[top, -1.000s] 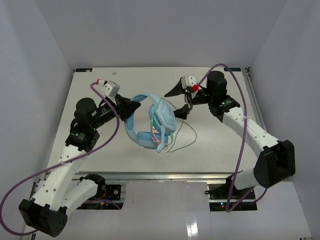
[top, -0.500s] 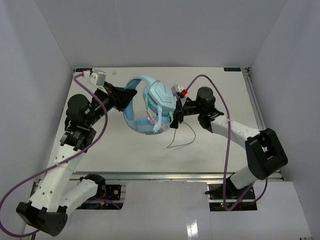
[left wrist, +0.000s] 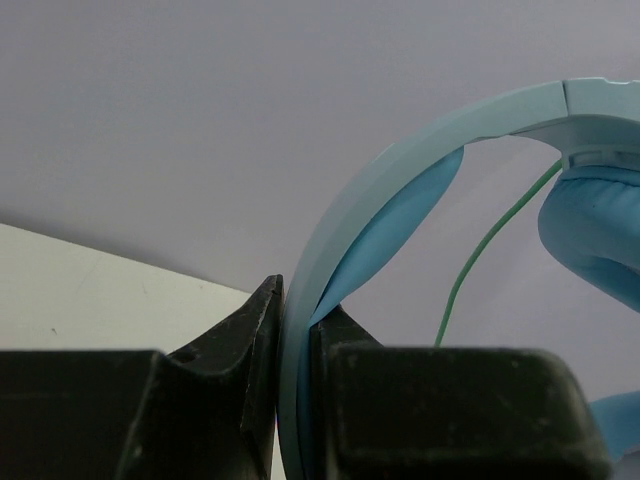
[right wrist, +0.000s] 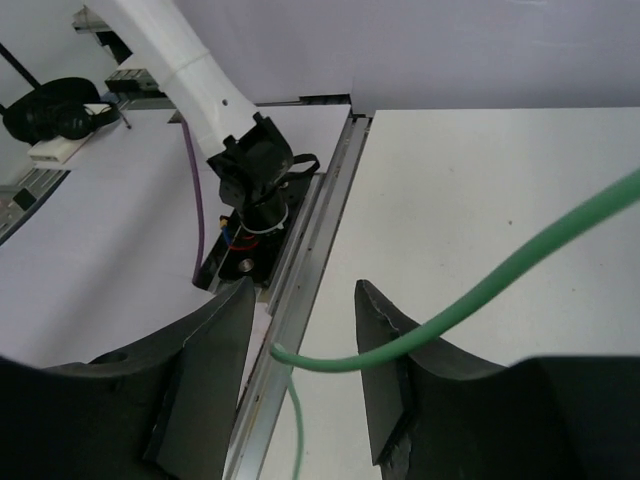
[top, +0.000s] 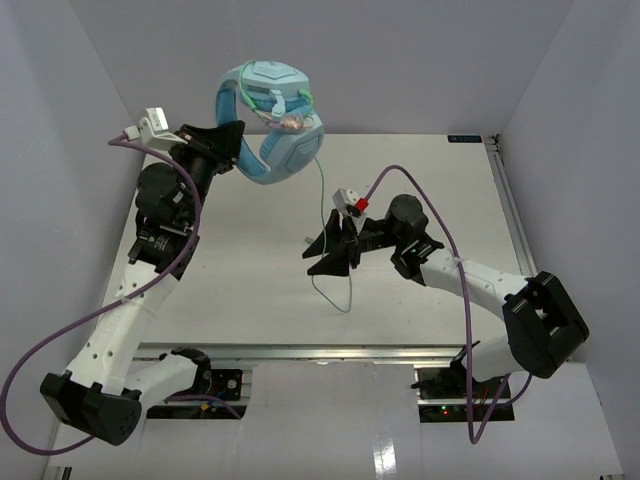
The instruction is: Wrap the headphones
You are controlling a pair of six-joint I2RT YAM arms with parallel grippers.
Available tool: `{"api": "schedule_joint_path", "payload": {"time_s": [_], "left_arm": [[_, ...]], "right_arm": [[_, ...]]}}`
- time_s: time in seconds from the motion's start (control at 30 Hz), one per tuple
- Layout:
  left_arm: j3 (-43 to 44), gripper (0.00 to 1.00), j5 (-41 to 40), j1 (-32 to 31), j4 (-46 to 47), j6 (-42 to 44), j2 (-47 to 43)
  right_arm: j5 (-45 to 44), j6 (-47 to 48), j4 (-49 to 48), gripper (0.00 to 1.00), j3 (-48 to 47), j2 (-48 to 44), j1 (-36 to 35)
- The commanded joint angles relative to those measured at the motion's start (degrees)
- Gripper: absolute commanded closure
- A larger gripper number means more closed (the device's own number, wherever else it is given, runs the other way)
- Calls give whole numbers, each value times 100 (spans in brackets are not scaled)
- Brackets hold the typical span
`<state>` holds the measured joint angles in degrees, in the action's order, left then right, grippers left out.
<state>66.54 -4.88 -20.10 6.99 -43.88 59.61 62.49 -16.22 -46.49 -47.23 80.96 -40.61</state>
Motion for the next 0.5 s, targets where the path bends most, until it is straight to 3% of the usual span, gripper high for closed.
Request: {"api": "schedule_joint_path", "payload": {"time_s": [0.0,0.23,0.33,0.43,0.47], "left_arm": [[481,100,-1169,-3,495,-799,288],[630,100,-1594,-9,596,-947,780],[705,100,-1539,-29,686,-961,946],[761,100,-1481,-76,744,-780,943],[792,100,-1441,-89,753,-651,920]], "right_arm": [[-588,963,1402,52,-618,-18,-135],[-624,1178,1687,63,-796,42,-360],[-501,687,1186,64,-828,150,-404],[-755,900,1372,53,-972,210,-359],[-1009,1065,1635,43,-1056,215,-315]]}}
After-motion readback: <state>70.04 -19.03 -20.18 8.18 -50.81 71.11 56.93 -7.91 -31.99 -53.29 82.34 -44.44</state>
